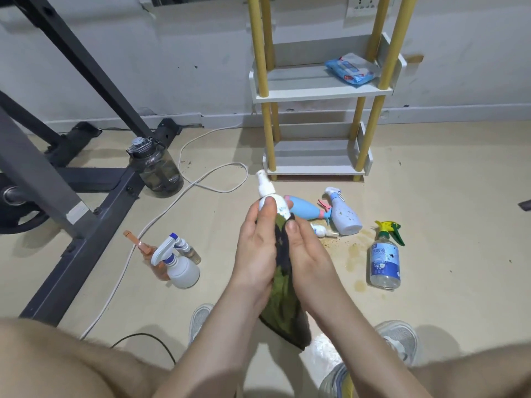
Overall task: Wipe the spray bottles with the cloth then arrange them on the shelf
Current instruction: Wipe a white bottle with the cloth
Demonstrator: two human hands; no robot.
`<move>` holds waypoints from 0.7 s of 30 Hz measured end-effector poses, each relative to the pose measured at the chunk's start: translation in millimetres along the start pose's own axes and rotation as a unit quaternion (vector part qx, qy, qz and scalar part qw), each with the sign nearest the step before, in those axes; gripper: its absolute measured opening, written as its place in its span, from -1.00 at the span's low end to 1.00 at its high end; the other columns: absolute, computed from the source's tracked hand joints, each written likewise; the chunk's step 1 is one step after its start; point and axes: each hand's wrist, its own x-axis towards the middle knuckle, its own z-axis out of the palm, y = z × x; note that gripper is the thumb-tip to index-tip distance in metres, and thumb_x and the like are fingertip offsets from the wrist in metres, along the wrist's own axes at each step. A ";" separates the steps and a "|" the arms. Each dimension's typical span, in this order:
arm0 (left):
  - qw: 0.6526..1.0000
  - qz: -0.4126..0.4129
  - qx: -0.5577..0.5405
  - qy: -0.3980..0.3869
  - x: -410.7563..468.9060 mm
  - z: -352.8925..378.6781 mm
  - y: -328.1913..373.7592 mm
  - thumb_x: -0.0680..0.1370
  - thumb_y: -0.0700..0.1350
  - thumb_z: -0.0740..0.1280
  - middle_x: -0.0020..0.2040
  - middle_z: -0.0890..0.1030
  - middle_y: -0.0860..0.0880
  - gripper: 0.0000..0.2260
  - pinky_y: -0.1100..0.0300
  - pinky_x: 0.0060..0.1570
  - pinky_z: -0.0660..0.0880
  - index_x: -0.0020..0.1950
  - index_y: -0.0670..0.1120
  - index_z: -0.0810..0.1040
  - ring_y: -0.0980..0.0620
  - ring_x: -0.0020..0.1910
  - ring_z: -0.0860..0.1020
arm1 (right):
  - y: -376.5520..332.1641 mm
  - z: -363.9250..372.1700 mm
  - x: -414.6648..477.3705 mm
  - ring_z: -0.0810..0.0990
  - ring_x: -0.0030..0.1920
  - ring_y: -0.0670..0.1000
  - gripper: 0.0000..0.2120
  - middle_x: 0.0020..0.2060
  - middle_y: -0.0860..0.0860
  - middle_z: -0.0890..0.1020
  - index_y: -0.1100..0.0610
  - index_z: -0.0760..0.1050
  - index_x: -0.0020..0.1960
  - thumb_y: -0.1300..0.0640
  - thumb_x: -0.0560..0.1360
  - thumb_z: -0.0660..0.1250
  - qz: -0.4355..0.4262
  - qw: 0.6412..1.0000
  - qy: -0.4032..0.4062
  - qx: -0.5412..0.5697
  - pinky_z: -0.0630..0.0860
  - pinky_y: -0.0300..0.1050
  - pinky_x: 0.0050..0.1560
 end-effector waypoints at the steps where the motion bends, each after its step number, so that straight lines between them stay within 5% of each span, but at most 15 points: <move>1: 1.000 0.018 0.024 -0.009 -0.9 -1.1 0.2 0.67 0.00 0.18 -0.16 0.66 0.02 -0.76 0.22 -0.13 0.55 0.08 -0.07 0.60 0.10 -0.19 0.61 | -0.4 -0.5 0.8 0.64 0.01 -0.21 -0.74 -0.10 -0.20 0.70 -0.08 0.53 0.05 -0.06 0.68 0.07 0.023 0.998 0.015 0.058 0.52 -0.24 0.06; 3: 0.996 0.040 0.073 -0.034 -5.1 -0.3 -2.3 0.61 0.04 0.24 -0.25 0.54 -0.05 -0.78 0.21 -0.27 0.46 0.03 -0.05 0.61 0.04 -0.29 0.49 | -2.5 -3.6 4.0 0.61 -0.25 -0.26 -0.66 -0.34 -0.24 0.66 0.02 0.55 -0.12 0.05 0.70 0.06 0.064 0.990 0.069 0.106 0.50 -0.40 -0.17; 5: 0.993 0.035 0.095 -0.059 -10.1 3.1 -7.0 0.51 0.10 0.27 -0.16 0.55 -0.08 -0.74 0.22 -0.30 0.39 0.08 0.02 0.62 0.00 -0.26 0.45 | -1.7 -7.7 7.2 0.55 -0.35 -0.14 -0.60 -0.45 -0.15 0.59 0.10 0.53 -0.23 0.06 0.69 0.08 0.088 0.981 0.132 0.113 0.47 -0.31 -0.28; 8: 0.987 0.031 0.141 -0.076 -11.3 3.9 -19.2 0.48 0.22 0.25 0.40 0.49 -0.08 -0.50 0.25 0.03 0.51 0.36 0.04 0.49 0.11 0.12 0.57 | -2.7 -6.9 11.9 0.57 -0.39 -0.13 -0.59 -0.46 -0.12 0.61 0.07 0.57 -0.27 0.09 0.67 0.10 0.130 0.965 0.156 0.166 0.49 -0.15 -0.24; 10: 0.978 0.012 0.178 -0.109 -11.9 2.0 -22.6 0.50 0.31 0.18 0.49 0.38 0.04 -0.38 0.13 0.35 0.41 0.51 0.11 0.28 0.18 0.37 0.44 | -2.4 -8.0 13.0 0.57 -0.43 -0.21 -0.60 -0.48 -0.16 0.62 0.04 0.57 -0.25 0.07 0.68 0.09 0.136 0.964 0.155 0.166 0.50 -0.12 -0.19; 14: 0.984 -0.008 0.124 -0.126 -16.1 1.9 -19.1 0.56 0.18 0.19 0.29 0.49 0.31 -0.52 0.47 0.11 0.44 0.45 0.26 0.12 0.43 0.20 0.48 | -6.2 -15.2 17.1 0.62 -0.37 -0.18 -0.62 -0.43 -0.17 0.65 0.00 0.58 -0.21 -0.02 0.67 0.11 0.124 0.961 0.160 0.187 0.51 -0.09 -0.10; 18: 0.981 0.048 0.136 -0.129 -20.1 4.8 -31.1 0.56 0.26 0.21 0.34 0.55 0.08 -0.37 0.21 0.28 0.45 0.58 0.10 0.13 0.10 0.29 0.53 | -5.4 -20.9 19.5 0.70 0.01 0.16 -0.62 -0.09 0.12 0.73 0.06 0.64 -0.09 -0.07 0.67 0.13 0.118 0.952 0.145 0.241 0.59 0.17 0.13; 21: 0.977 0.090 0.179 -0.075 -11.9 4.2 -29.2 0.51 0.27 0.21 0.18 0.59 0.28 -0.42 0.32 0.16 0.47 0.49 0.11 0.26 0.24 0.20 0.55 | 0.1 -12.6 11.8 0.67 0.11 0.00 -0.67 0.04 0.02 0.72 -0.01 0.62 0.14 -0.06 0.68 0.10 0.097 0.966 0.090 0.222 0.57 -0.02 0.18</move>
